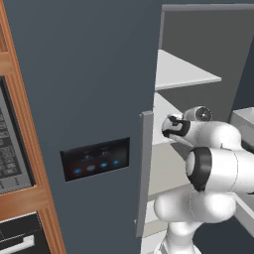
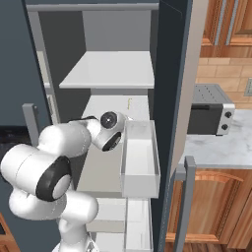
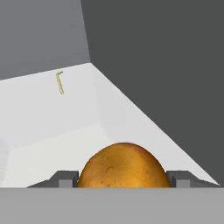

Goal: Pick the orange and mango from the fridge and place them on the plate next to the blender to make a fruit smoothie.

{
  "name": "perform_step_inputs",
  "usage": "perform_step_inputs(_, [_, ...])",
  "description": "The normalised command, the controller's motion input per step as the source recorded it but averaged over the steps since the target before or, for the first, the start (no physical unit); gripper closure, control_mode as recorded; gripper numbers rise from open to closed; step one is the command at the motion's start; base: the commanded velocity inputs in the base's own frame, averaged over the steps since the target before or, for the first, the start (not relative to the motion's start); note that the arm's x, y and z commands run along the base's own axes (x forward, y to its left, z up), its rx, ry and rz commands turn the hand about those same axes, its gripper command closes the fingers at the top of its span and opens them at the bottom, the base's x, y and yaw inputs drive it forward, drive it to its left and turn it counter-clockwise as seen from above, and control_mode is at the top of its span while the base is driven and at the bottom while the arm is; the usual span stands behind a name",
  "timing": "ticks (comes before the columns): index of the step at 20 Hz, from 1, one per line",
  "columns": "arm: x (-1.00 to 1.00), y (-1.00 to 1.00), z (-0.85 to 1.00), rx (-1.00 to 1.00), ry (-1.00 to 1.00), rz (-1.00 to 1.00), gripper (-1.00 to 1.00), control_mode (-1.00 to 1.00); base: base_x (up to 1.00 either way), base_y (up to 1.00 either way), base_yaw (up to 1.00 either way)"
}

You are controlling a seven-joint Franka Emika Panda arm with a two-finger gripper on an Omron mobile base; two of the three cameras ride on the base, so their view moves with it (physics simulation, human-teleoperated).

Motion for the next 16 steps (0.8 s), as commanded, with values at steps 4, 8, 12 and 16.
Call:
perform_step_inputs(4, [-0.97, 0.04, 0.46, 0.0, 0.12, 0.0, 1.0, -1.0, 0.0, 0.0, 0.0])
perform_step_inputs(8, [-0.85, 0.28, 0.45, 0.0, 0.14, -0.02, 1.0, -1.0, 0.0, 0.0, 0.0])
perform_step_inputs(12, [-0.78, 0.29, 0.49, 0.0, 0.15, -0.03, 1.0, -1.0, 0.0, 0.0, 0.0])
perform_step_inputs(16, [-0.92, 0.16, 0.49, 0.0, 0.13, -0.01, 1.0, -1.0, 0.0, 0.0, 0.0])
